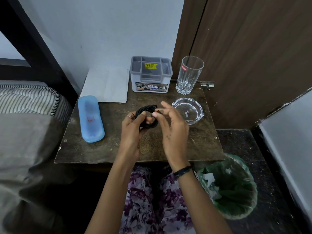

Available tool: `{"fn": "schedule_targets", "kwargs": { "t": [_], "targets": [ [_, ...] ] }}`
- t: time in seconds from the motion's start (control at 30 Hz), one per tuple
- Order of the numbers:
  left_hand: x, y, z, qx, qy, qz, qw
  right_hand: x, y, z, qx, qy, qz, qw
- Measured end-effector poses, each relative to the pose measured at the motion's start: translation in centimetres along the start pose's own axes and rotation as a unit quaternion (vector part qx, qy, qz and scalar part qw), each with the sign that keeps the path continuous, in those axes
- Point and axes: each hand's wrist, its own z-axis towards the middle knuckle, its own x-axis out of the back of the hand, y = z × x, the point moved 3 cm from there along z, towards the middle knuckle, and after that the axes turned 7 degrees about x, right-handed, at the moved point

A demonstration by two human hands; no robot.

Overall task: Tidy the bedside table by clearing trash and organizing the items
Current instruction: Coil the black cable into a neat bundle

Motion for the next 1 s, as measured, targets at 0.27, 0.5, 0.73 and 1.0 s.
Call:
{"fn": "schedule_targets", "kwargs": {
  "t": [0.27, 0.5, 0.73, 1.0],
  "targets": [
    [-0.6, 0.2, 2.7, -0.003, 0.029, 0.055, 0.998, 0.5, 1.2, -1.1, -0.118, 0.068, 0.235, 0.962],
    [1.9, -1.9, 3.7, 0.024, 0.031, 0.123, 0.992, -0.8, 3.9, 0.5, -0.299, -0.1, 0.249, 0.916],
    [2.4, -1.0, 3.6, -0.022, 0.053, 0.331, 0.942, -1.8, 5.4, 0.9, -0.277, -0.053, 0.158, 0.946],
    [4.5, 0.4, 2.5, -0.208, 0.16, 0.517, 0.815, -5.0, 4.5, 1.3, -0.238, -0.052, 0.083, 0.966]
  ]
}}
